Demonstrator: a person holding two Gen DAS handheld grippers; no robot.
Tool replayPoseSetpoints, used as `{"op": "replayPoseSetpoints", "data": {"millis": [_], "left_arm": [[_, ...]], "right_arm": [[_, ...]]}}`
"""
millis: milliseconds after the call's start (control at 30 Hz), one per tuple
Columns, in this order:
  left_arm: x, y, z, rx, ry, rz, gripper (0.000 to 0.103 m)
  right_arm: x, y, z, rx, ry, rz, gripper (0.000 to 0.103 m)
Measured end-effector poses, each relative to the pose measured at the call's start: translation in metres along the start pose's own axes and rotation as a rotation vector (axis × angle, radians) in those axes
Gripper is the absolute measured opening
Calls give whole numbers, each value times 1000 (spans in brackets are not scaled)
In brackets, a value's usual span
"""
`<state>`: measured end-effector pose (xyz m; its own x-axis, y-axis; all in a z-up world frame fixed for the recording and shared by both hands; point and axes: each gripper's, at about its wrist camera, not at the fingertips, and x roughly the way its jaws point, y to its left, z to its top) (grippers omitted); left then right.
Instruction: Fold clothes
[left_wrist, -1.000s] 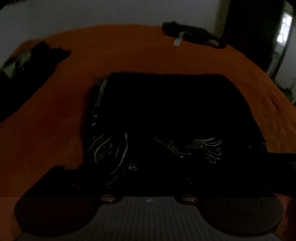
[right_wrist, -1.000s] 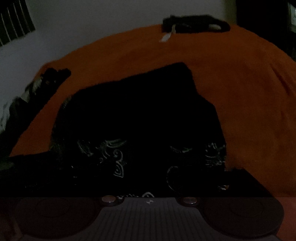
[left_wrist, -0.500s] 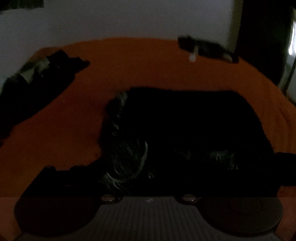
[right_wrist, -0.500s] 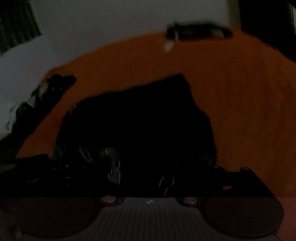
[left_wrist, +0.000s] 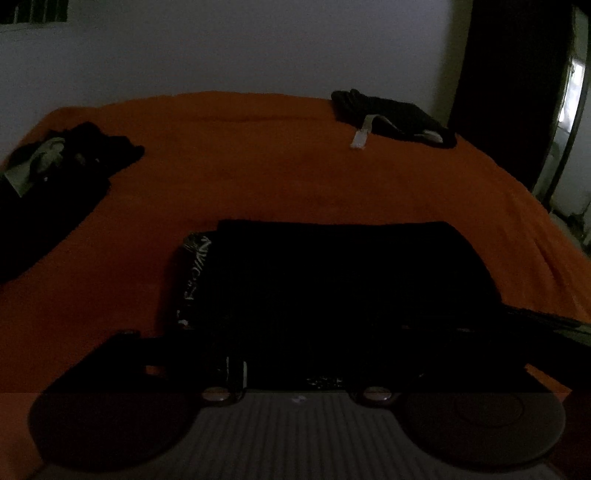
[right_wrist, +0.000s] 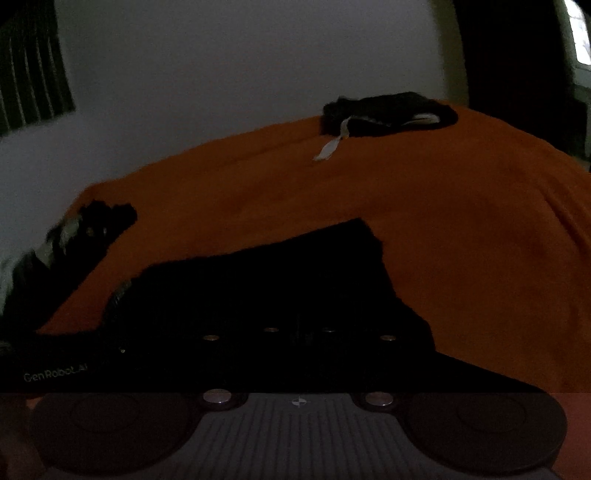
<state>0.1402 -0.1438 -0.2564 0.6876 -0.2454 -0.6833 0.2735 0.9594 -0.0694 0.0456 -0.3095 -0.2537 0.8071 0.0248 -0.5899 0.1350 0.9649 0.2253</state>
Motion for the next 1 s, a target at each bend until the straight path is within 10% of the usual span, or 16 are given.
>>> {"op": "replayPoseSetpoints", "data": {"millis": [1000], "left_arm": [[9, -7, -38, 33, -16, 69, 75]], "right_arm": [[12, -8, -25, 18, 109, -31, 0]]}}
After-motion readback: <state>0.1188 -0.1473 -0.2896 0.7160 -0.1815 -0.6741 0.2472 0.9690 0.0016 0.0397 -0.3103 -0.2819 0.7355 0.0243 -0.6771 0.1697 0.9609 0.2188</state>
